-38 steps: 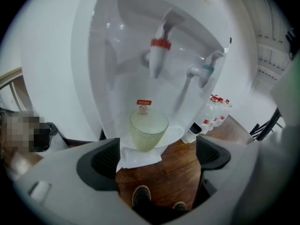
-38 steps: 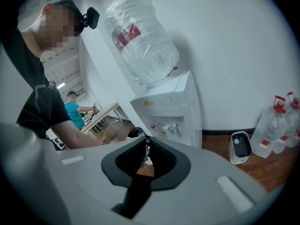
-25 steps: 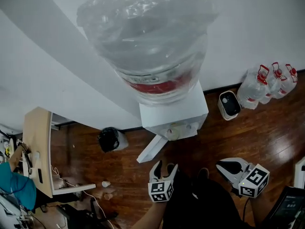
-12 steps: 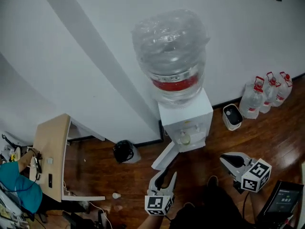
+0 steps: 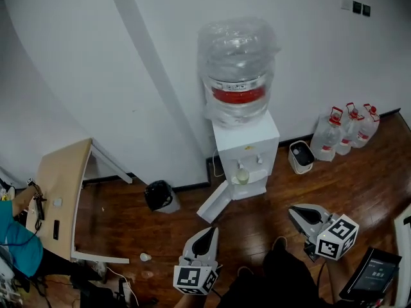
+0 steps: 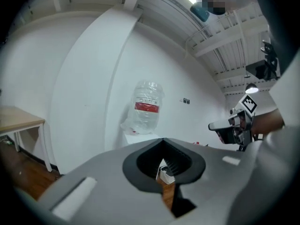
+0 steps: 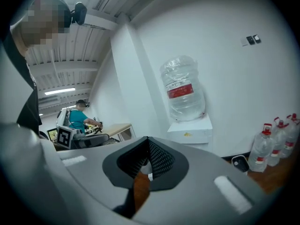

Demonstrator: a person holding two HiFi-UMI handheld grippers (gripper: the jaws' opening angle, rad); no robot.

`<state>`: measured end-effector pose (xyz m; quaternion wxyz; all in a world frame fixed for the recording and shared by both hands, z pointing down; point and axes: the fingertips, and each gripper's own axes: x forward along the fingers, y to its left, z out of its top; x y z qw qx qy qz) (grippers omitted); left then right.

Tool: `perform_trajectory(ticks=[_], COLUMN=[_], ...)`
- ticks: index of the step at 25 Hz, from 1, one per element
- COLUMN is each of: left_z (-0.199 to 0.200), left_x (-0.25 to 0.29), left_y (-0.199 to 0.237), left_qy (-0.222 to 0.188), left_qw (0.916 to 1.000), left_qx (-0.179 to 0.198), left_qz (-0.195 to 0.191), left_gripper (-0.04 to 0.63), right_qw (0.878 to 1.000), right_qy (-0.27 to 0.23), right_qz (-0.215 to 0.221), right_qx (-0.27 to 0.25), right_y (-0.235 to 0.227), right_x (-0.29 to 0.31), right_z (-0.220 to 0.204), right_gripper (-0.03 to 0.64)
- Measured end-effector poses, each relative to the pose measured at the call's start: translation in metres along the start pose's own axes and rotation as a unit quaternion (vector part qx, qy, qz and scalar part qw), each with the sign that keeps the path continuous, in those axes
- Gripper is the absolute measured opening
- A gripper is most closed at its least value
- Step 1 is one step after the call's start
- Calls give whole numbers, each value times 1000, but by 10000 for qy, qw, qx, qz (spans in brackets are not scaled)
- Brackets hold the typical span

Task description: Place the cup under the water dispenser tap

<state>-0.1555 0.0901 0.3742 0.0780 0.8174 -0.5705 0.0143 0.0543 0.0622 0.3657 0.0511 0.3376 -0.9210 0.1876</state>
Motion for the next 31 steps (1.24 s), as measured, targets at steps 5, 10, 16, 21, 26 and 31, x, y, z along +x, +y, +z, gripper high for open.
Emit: perform_trajectory(ticks=[5, 10, 16, 21, 26, 31], left_z=[18, 35, 52, 56, 60, 65], left_x=[-5, 13, 26, 28, 35, 36], left_y=[-20, -44, -74, -72, -76, -88], left_qy=[5, -49, -131, -170, -165, -241], left_qw=[9998, 9996, 9993, 9992, 9990, 9985], left_qx=[-123, -238, 72, 80, 123, 33], left_qz=[-159, -153, -356, -359, -402, -483], left_gripper=[133, 142, 164, 169, 183, 204], right_qw=[9998, 9998, 9997, 9991, 9987, 9984], right_qy=[-65, -53, -94, -147, -183, -124], right_qz=[-139, -66, -8, 39, 49, 39], right_qx=[-123, -170, -229, -399, -471, -551], right_y=[3, -11, -23, -23, -27, -29], right_x=[-19, -31, -38, -39, -41, -48], right_z=[0, 16, 25, 32, 38, 40], right_gripper=[0, 0, 0, 0, 0, 0])
